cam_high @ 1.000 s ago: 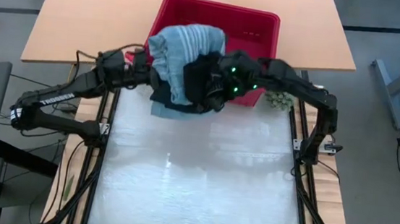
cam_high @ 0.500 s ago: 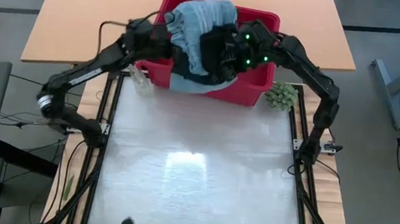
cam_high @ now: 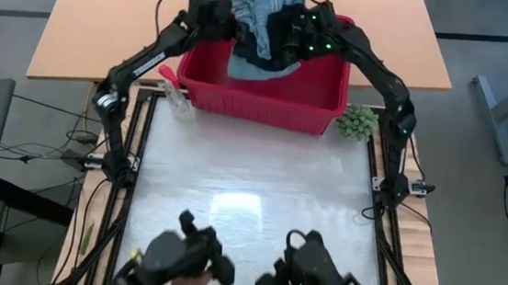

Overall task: Fold laundry
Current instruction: Put the folded blue and black pants, blue shirt, and black boxer into the red laundry bin

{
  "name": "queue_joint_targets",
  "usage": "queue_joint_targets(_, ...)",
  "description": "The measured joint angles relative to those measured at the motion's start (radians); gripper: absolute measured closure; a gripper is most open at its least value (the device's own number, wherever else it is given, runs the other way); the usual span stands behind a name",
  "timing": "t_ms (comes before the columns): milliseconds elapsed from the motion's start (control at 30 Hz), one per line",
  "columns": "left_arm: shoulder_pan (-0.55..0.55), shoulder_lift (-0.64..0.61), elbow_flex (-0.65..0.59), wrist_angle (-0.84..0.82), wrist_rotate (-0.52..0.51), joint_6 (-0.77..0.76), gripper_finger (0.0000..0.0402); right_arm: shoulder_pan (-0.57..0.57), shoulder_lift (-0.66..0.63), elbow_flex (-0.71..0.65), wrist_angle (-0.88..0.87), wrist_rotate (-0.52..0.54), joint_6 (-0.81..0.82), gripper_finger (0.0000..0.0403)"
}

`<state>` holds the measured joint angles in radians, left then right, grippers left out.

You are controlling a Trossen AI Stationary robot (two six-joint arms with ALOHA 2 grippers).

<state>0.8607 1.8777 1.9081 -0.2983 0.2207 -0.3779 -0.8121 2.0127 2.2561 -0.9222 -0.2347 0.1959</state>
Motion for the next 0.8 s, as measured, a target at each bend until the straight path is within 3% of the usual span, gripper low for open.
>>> queue_joint_targets(300, 0.068, 0.191, 0.129, -0.097, 0.009, 0.046, 0.0376, -0.038, 0.147, -0.001, 0.045, 0.012, 0.001, 0.0329)
queue_joint_targets(433, 0.075, 0.220, 0.136, -0.134, -0.053, 0.105, 0.0373, -0.040, 0.203, 0.000, 0.036, 0.016, 0.000, 0.0329)
queue_joint_targets(667, 0.072, 0.219, 0.138, -0.224, -0.208, 0.323, 0.0265, -0.069, 0.252, 0.001, -0.033, 0.027, -0.005, 0.0329)
queue_joint_targets(800, 0.073, 0.217, 0.139, -0.323, -0.365, 0.353, 0.0216, -0.076, 0.254, 0.001, -0.089, 0.097, -0.021, 0.0329)
